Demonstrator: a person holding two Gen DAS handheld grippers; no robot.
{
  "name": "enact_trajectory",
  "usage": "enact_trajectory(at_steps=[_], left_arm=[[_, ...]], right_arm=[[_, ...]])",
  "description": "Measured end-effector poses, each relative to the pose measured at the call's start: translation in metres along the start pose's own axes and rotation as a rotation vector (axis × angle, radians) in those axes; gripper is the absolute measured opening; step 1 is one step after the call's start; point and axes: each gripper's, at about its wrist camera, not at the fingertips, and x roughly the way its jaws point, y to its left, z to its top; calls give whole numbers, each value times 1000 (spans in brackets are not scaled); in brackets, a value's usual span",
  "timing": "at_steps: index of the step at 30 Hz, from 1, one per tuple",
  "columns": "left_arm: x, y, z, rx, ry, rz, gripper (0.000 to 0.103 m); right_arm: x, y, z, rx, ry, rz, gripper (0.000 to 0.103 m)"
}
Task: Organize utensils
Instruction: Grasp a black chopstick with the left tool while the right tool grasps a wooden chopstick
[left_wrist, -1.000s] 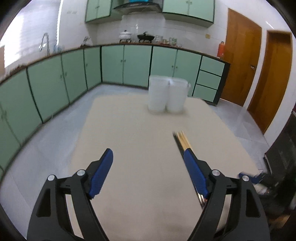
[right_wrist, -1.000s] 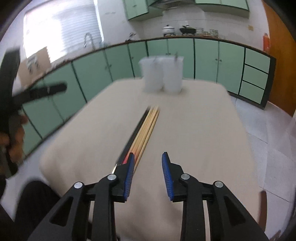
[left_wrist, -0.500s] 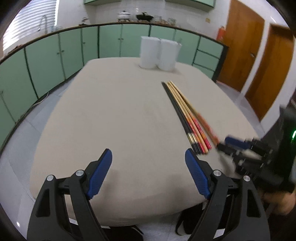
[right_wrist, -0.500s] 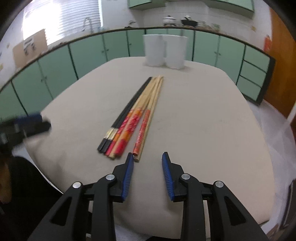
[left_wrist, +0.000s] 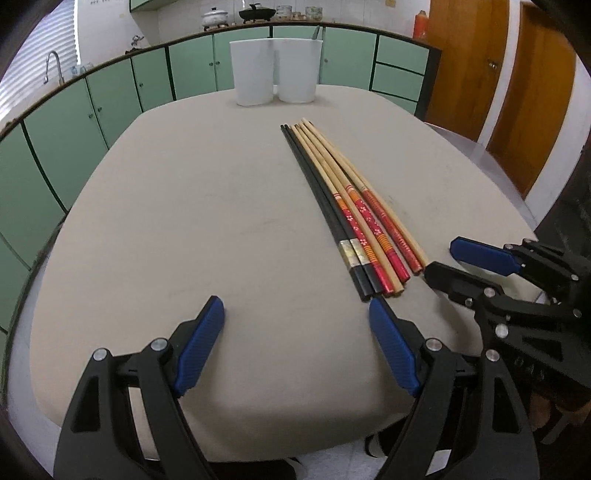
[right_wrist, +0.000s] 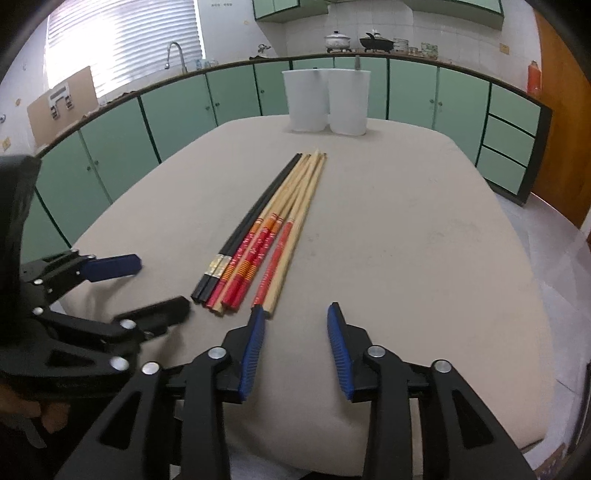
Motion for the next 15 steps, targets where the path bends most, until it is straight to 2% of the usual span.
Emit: enact_trajectory(at_steps=[5, 8, 11, 13, 15], left_arm=[[0, 8, 3, -36, -6, 39, 80], [-2, 17, 2, -68, -7, 30, 79], [-7, 12, 3, -51, -28, -30, 78], [-5, 4, 3, -14, -27, 2, 78], [0, 1, 4, -15, -12, 3, 78]], right_arm=[[-2, -11, 2, 23, -5, -34, 37], [-3, -16, -2, 36, -8, -35, 37], [-4, -13, -2, 15, -11, -16, 37], [-2, -11, -1, 6, -10, -16, 38], [0, -11, 2, 6, -10, -16, 38]])
